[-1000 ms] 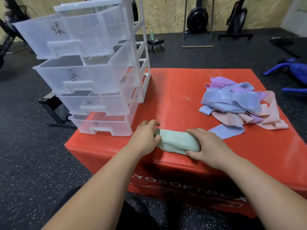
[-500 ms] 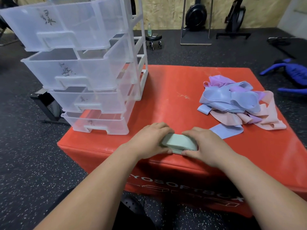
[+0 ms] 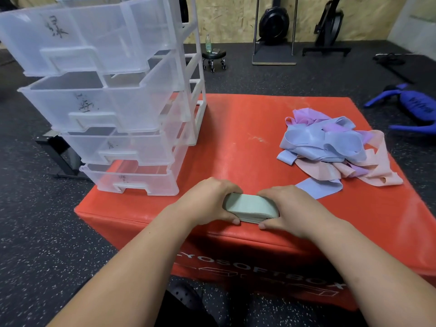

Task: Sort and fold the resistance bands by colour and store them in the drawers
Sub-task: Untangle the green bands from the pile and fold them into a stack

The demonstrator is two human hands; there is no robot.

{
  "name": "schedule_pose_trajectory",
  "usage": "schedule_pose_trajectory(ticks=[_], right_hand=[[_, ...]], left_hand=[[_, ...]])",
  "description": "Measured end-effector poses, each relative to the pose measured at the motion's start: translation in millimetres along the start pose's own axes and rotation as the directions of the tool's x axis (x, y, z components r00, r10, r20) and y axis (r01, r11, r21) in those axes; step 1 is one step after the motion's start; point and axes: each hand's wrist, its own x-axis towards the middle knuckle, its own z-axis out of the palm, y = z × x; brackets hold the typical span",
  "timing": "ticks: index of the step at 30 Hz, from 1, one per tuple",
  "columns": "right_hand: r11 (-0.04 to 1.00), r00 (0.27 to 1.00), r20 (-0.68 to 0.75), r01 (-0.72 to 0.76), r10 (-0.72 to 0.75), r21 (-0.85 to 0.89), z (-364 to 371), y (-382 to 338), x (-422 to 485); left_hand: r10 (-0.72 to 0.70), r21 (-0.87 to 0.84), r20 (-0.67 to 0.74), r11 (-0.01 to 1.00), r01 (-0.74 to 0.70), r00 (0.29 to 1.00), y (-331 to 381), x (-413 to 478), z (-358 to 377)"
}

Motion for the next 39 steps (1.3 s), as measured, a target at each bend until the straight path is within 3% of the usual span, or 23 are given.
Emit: schedule_pose_trajectory(ticks=[6,10,17,19,23,26,28,31,36,39], right_hand=[[0.999,0.999,0.024,-0.029,0.029,-0.036,0,-6,1],[0.992,0.993,0.102,-0.071,0.061,0.101,-9,-10,-4],[0.768,0.873,0.222,-0.488,0.435,0.414,-20,-10,-16],[0.696,0.854,0.26,-0.519,0.451,0.496,-14,-17,-17],[0.721,0.836,0.203,-0.543,0.509,0.431,-5,-32,-12],[0.642,0.796,0.184,-0.581,0.577,0.501,1,-41,-9],[0.595,0.777,0.144,-0.574,0.613,0.563,5,-47,-9],[0.66,0.807,0.034,-0.506,0.589,0.555,4,-52,-8],[0.795,0.943,-0.05,-0.247,0.328,0.554,-31,-52,6],[0.838,0.982,-0.075,-0.107,0.173,0.536,-61,-52,27]], left_hand=[[0.037,-0.024,-0.039,0.999,-0.038,0.999,4,-6,-5],[0.006,-0.06,-0.004,0.998,-0.006,1.0,3,-3,-8],[-0.048,-0.142,-0.006,0.989,0.047,0.999,-4,-7,0],[-0.06,-0.155,-0.006,0.986,0.058,0.998,-1,-8,-1],[-0.074,-0.163,-0.021,0.984,0.07,0.997,2,-10,-1],[-0.092,-0.196,-0.033,0.977,0.084,0.995,3,-14,-1],[-0.096,-0.21,-0.041,0.974,0.085,0.995,3,-17,-1],[-0.113,-0.292,-0.057,0.952,0.092,0.992,2,-23,-3],[-0.219,-0.522,-0.171,0.847,0.1,0.961,2,-24,-10],[-0.235,-0.597,-0.255,0.802,0.038,0.938,4,-18,-17]])
